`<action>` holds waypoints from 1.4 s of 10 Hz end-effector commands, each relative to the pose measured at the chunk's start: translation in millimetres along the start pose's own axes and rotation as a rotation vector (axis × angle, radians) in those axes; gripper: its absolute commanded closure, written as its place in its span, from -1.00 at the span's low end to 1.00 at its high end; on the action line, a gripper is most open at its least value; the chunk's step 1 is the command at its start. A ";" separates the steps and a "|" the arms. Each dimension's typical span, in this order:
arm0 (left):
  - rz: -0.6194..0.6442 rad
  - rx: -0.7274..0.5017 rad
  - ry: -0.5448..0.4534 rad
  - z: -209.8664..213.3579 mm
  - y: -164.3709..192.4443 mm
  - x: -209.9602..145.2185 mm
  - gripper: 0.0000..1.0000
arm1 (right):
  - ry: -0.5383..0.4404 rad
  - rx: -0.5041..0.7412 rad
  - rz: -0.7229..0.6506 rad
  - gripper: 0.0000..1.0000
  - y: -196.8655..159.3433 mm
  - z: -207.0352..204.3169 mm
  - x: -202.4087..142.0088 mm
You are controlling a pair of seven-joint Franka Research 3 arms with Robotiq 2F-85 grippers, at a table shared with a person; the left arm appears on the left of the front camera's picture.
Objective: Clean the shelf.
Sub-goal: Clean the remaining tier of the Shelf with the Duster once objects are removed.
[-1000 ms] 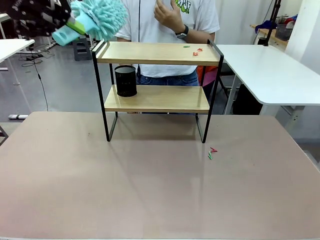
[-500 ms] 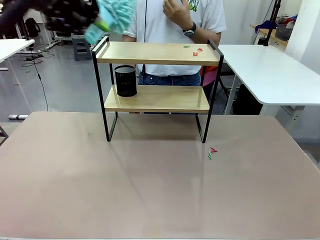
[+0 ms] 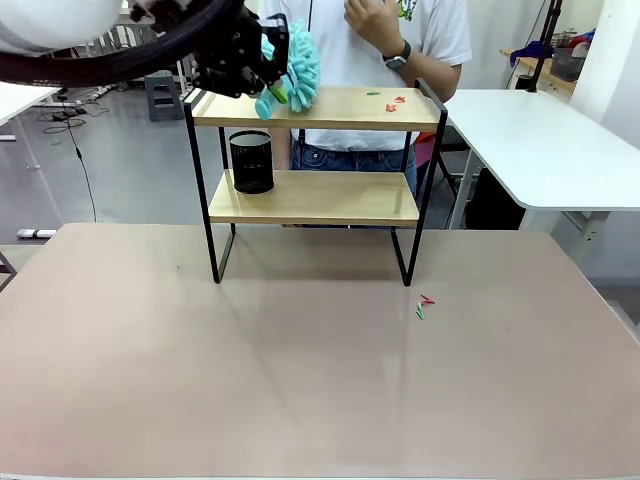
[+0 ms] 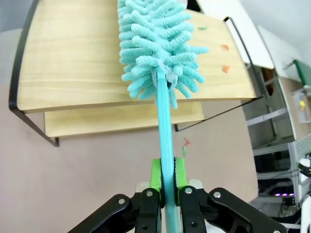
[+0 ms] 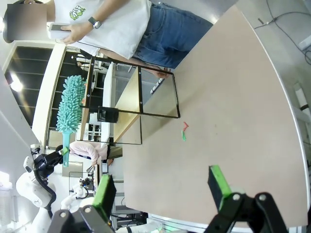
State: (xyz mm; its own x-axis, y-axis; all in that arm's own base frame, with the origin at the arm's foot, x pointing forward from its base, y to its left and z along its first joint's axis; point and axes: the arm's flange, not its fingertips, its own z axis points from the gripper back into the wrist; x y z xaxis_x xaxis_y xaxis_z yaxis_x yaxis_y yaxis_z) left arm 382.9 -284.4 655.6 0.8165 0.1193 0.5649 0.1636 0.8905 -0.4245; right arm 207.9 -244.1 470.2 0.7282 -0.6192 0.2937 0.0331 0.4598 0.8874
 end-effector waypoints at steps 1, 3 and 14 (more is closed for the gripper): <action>-0.013 0.020 0.033 2.7 -19.9 0.8 0.74 | -0.014 0.020 0.023 -1.00 0.3 -0.5 2.0; -0.058 0.000 0.065 -9.9 -39.0 -3.6 0.74 | -0.014 0.020 0.023 -1.00 0.3 -0.5 2.0; -0.143 -0.204 0.208 12.2 -78.8 -13.8 0.74 | -0.014 0.020 0.023 -1.00 0.3 -0.5 2.0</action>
State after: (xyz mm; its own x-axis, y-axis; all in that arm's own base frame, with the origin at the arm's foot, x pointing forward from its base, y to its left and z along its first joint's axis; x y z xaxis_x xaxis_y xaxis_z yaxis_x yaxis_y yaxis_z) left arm 365.9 -375.4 693.6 0.8718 -0.0967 0.4802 0.3653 0.7814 -0.5059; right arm 207.8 -244.3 470.0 0.7281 -0.6196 0.2931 0.0338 0.4596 0.8875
